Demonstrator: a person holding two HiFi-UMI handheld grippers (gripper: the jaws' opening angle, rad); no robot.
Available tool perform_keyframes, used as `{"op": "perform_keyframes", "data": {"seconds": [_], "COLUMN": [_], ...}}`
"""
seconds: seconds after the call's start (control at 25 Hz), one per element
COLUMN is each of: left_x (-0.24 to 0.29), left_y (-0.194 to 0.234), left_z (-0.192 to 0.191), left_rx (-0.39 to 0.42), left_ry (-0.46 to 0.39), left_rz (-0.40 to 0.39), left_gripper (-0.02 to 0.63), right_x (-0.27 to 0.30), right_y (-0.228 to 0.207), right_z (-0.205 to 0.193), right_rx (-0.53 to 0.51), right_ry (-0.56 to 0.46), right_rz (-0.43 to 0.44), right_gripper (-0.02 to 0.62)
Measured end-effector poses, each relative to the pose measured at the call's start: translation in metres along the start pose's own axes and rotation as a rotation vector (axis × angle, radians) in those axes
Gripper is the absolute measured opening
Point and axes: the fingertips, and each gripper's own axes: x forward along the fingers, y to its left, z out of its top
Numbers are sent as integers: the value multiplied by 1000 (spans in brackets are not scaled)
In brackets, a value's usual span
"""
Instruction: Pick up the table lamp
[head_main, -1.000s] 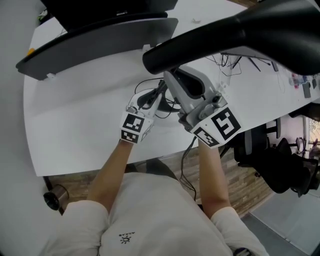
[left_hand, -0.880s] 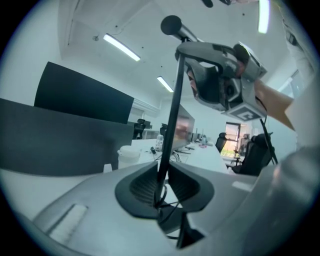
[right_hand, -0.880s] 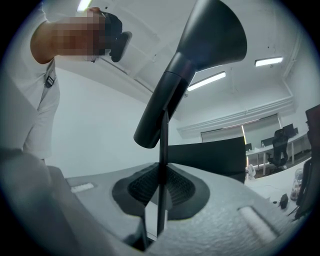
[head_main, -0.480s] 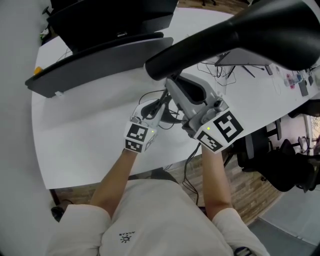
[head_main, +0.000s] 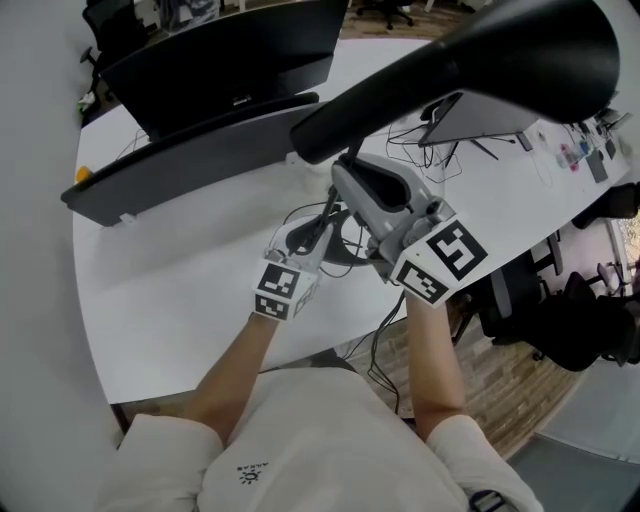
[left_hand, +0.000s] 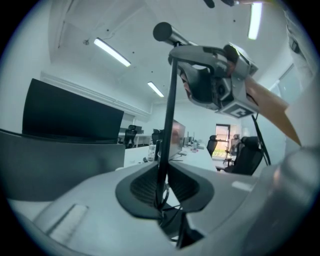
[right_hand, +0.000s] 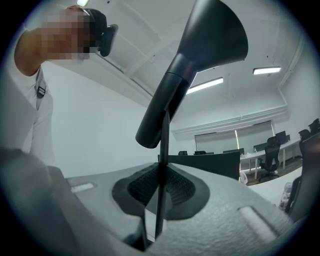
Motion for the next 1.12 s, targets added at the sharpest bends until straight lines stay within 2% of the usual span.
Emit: {"op": "perform_keyframes", "data": {"seconds": [0.76, 1.12], "left_x": [-23, -25], "left_y": [-14, -26], "left_z": [61, 61], "left_rx": [47, 52], "left_ry": [-75, -74], "left_rz": [-53, -62], "left_gripper": [49, 46], "right_x": [-7, -17], "right_y": [11, 14], "right_z": [65, 67], "right_rx": [-44, -47], "right_ry": [-12, -13], "right_rz": [-40, -48], "right_gripper": [41, 43]}}
